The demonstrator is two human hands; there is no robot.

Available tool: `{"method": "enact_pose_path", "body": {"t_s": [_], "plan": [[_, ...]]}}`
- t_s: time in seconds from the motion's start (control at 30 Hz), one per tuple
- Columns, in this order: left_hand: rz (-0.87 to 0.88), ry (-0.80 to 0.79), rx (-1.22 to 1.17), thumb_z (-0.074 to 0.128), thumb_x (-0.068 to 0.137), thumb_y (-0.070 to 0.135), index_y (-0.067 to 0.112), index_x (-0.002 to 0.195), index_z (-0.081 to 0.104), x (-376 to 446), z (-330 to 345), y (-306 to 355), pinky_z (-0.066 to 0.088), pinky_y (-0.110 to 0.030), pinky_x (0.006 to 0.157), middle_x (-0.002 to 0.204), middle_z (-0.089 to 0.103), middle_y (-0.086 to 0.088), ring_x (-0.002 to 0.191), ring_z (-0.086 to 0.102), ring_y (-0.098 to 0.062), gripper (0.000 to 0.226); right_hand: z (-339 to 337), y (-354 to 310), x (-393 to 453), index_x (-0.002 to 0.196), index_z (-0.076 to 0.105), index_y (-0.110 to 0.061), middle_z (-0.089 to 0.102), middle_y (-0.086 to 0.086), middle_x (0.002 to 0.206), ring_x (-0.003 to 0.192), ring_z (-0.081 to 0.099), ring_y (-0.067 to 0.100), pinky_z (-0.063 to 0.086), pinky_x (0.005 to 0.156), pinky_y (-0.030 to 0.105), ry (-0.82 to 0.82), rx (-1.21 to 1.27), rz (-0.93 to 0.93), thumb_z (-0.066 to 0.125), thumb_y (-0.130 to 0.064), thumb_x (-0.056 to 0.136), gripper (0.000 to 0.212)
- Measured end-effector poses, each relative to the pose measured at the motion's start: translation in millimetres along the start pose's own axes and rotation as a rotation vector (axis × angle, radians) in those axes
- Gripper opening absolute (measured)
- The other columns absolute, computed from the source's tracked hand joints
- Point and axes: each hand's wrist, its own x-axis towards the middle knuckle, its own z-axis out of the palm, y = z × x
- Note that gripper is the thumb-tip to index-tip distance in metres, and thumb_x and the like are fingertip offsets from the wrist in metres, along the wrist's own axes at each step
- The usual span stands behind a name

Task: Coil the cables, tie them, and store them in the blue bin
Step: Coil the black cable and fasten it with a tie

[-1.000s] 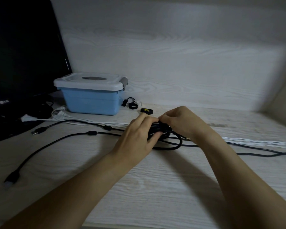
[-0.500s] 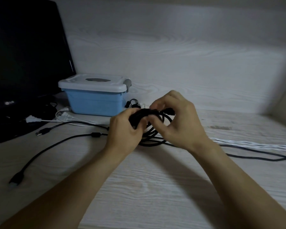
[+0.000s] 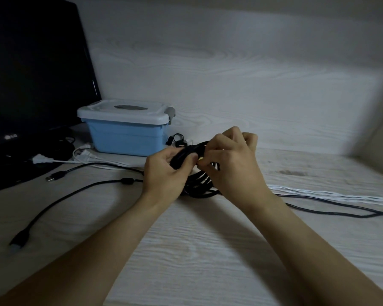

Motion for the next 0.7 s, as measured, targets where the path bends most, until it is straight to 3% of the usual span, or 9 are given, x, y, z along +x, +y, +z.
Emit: {"method": "enact_pose_path", "body": {"t_s": [0.17,0.33,0.57,0.7], "plan": [[-0.061,0.029,-0.078,0.073,0.087,0.013,0.028,0.081,0.071,2,1,0,0.056,-0.024,0.065,0.075,0.075,0.000,0.064,0.069,-0.010,0.016,-1,1,-1,0.075,0.070,-0.022,0.066,-0.013,0.079,0.097,0.054,0.025,0.024,0.085,0.040,-0.060,-0.109,-0.125,0.075,-0.010,0.081,0.015],[-0.087,-0.018,-0.067,0.075,0.085,0.017,0.014,0.089,0.071,0,0,1,0.056,-0.022,0.063,0.075,0.075,0.000,0.067,0.072,-0.013,0.006,5,4,-3,0.082,0.065,-0.012,0.064,-0.002,0.076,0.090,0.057,0.029,0.034,0.083,0.038,-0.041,-0.078,-0.223,0.076,0.001,0.078,0.017],[-0.068,-0.151,-0.016,0.071,0.090,0.018,0.006,0.095,0.064,5,-6,5,0.057,-0.029,0.064,0.077,0.074,-0.006,0.065,0.071,-0.019,0.014,9,15,-2,0.083,0.061,-0.006,0.061,0.006,0.080,0.081,0.050,0.024,0.037,0.075,0.035,-0.037,0.072,-0.218,0.062,0.004,0.083,0.011],[0.011,-0.203,0.064,0.063,0.096,0.025,0.008,0.094,0.065,6,-5,3,0.054,-0.037,0.072,0.079,0.073,-0.004,0.076,0.068,-0.027,0.017,12,21,-3,0.085,0.054,-0.018,0.064,0.008,0.082,0.077,0.058,0.028,0.043,0.069,0.036,0.067,0.191,-0.242,0.059,0.000,0.088,0.019]]}}
